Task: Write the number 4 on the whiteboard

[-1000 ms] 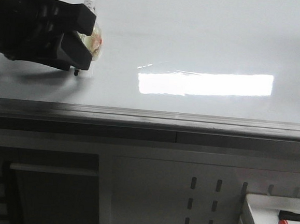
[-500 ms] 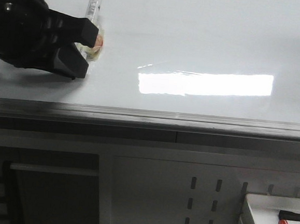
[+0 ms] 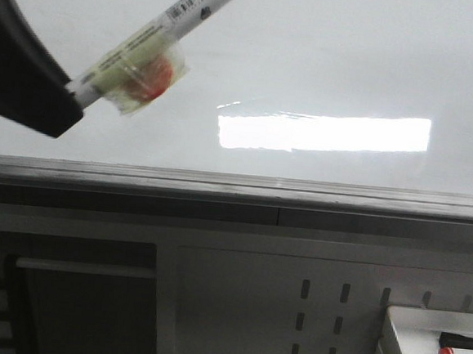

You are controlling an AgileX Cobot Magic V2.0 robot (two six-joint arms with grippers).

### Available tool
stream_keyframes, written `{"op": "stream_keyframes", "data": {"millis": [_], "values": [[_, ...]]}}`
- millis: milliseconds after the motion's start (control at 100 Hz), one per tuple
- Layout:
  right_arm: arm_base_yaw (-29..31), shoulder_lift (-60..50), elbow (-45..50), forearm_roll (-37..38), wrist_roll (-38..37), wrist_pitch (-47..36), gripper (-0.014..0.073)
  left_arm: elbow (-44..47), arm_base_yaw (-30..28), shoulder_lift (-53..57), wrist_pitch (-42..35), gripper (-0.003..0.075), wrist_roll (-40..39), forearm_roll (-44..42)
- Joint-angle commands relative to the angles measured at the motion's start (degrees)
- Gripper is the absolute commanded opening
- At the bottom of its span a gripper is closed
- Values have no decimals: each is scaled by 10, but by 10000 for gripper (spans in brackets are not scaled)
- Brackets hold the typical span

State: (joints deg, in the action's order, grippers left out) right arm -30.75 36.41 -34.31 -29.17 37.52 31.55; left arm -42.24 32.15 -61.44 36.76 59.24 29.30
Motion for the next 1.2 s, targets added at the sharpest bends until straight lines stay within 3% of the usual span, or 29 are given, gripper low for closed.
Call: {"op": "stream_keyframes", "data": {"millis": [0, 140, 340, 470, 800, 920, 1190], "values": [[-51, 42, -30, -48, 62, -43, 457, -19, 7, 37, 32, -20, 75, 5], [-138, 102, -42, -49, 69, -102, 457, -19, 36, 58, 37, -20, 93, 5], [-215, 163, -69, -50, 69, -159, 457, -19, 104, 57, 2, -20, 95, 5], [-226, 188, -81, -52, 69, -164, 457, -19, 137, 57, -51, -20, 95, 5], [-226, 193, -81, -62, 69, -184, 454, -19, 147, 57, -52, -20, 95, 5], [-226, 202, -81, -65, 69, -184, 386, -19, 147, 57, -52, -20, 95, 5], [-230, 215, -81, -66, 69, -184, 134, -19, 147, 57, -52, -20, 95, 18]]}}
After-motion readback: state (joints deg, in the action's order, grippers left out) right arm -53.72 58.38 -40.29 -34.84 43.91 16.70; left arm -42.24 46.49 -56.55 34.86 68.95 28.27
